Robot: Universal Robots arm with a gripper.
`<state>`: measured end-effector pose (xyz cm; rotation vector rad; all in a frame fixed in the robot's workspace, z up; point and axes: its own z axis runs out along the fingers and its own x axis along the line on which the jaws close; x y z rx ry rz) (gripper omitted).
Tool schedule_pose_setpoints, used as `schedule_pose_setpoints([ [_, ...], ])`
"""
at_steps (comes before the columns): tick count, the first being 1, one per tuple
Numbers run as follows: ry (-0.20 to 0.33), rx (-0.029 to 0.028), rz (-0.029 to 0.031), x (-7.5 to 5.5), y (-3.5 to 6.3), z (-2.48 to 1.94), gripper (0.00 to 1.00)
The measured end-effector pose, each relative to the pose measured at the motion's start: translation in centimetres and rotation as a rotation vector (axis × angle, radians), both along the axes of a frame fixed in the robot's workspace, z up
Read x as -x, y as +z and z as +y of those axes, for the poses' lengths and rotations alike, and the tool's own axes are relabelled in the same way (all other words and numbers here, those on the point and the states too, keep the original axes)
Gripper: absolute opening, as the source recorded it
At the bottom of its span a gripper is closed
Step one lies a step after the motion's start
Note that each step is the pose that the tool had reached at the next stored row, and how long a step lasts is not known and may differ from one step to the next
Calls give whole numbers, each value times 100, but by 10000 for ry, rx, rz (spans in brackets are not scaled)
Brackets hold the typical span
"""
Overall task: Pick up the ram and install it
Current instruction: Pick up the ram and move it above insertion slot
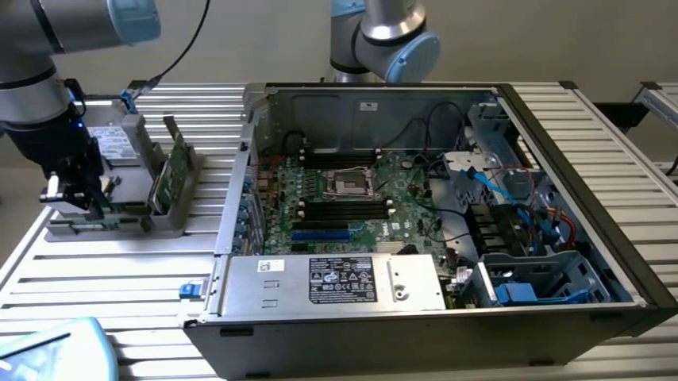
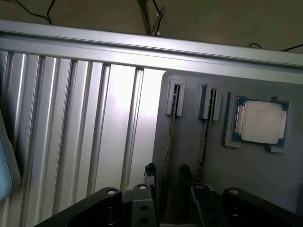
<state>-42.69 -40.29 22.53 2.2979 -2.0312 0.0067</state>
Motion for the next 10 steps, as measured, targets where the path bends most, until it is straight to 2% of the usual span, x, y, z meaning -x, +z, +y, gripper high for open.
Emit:
schedule_pose_setpoints([
  [10, -1, 0, -1, 0, -182, 1, 33],
])
